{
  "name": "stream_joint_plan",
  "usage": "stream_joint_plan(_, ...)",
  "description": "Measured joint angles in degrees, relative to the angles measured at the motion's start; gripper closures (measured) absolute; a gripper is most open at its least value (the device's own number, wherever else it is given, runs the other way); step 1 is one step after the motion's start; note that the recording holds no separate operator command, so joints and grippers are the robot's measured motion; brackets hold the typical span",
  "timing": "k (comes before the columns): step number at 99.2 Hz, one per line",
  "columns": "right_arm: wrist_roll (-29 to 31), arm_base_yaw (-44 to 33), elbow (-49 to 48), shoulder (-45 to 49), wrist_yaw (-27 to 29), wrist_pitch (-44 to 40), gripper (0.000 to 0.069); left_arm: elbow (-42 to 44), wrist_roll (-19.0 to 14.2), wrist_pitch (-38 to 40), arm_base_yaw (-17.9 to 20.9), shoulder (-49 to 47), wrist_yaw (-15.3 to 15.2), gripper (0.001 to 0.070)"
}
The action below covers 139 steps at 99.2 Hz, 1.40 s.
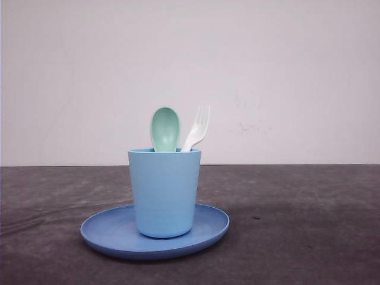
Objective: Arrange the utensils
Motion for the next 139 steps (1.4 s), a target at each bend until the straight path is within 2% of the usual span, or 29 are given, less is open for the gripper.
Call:
stream_joint_plan(34,-0.13,0.00,0.00,0.00,0.24,0.00,0.0686,0.00,0.00,0.00,0.00,0.00,0.00,0.0684)
stream_joint_plan(50,-2.36,-2.27,0.00,0.00,2.29,2.56,0.0686,0.00,0.00,0.00,0.00,0.00,0.00,0.0684)
stream_joint_plan(62,-5.79,-8.68,0.00,0.00,0.02,5.77,0.0686,-0.02,0.00,0.00,0.00,0.00,0.00,0.0684)
stream_joint_plan(74,-10.23,-18.01,0.00,0.00,-7.13,6.64,0.0686,-0.02,0.00,0.00,0.00,0.00,0.00,0.0684)
stream_joint_plan(89,-13.70,-31.21,-0.07,0.00,-12.20,6.73,0.0686,-0.02,0.00,0.02,0.00,0.00,0.00,0.0684)
stream_joint_plan(99,-15.04,-40.50,-1.88,-1.05,-19.30,8.17,0.0686,-0.02,0.00,0.02,0.00,0.00,0.00,0.0684)
stream_joint_plan(111,-15.54,-49.05,-8.09,-4.96,-26.60,12.31,0.0686,-0.02,0.00,0.02,0.00,0.00,0.00,0.0684)
stream_joint_plan(128,-15.85,-54.66,-21.73,-15.30,-27.10,20.35,0.0686,-0.02,0.00,0.04,0.00,0.00,0.00,0.0684)
stream_joint_plan(139,-15.54,-55.91,-30.82,-23.67,-27.10,20.48,0.0686,-0.02,0.00,0.04,0.00,0.00,0.00,0.0684)
